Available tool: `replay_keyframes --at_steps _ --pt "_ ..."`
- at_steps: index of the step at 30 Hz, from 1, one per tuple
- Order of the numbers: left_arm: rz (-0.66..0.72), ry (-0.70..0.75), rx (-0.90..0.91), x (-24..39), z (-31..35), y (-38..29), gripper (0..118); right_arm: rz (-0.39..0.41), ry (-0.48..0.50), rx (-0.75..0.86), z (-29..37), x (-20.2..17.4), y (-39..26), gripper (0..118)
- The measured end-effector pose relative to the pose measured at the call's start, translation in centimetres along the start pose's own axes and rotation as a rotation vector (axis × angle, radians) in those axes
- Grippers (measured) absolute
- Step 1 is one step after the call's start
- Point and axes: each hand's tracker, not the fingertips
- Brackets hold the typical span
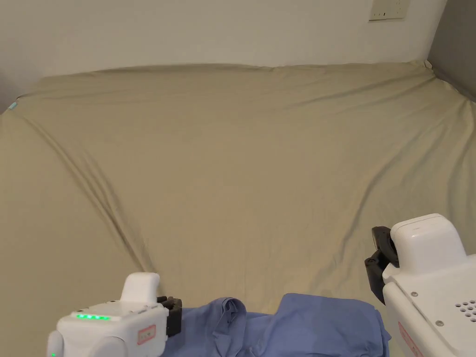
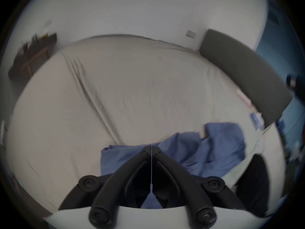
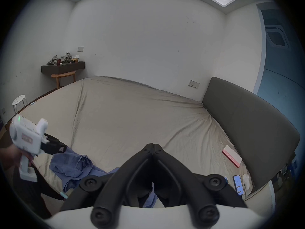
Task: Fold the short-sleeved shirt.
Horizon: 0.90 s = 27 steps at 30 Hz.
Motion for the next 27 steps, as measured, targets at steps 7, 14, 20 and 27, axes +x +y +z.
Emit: replay_keyframes --at_steps 7,14,20,27 --pt "-0.169 0.021 -0.052 4.5 -5.3 -4.9 0 0.018 0.014 0.013 1.3 -0.6 0.5 0" --pt "-0.405 0.035 -0.021 10.6 -5.5 -7.0 0 -0.003 0.014 0.002 1.3 0.0 0.2 0" --pt "-0.403 -0.035 -0.028 13.1 -4.9 -7.9 0 0.007 0.014 -0.009 1.0 -0.1 -0.2 0" --pt "-0.191 -0.360 0.007 11.9 -1.1 -6.1 0 0.007 0.013 -0.011 0.8 0.0 -0.1 0"
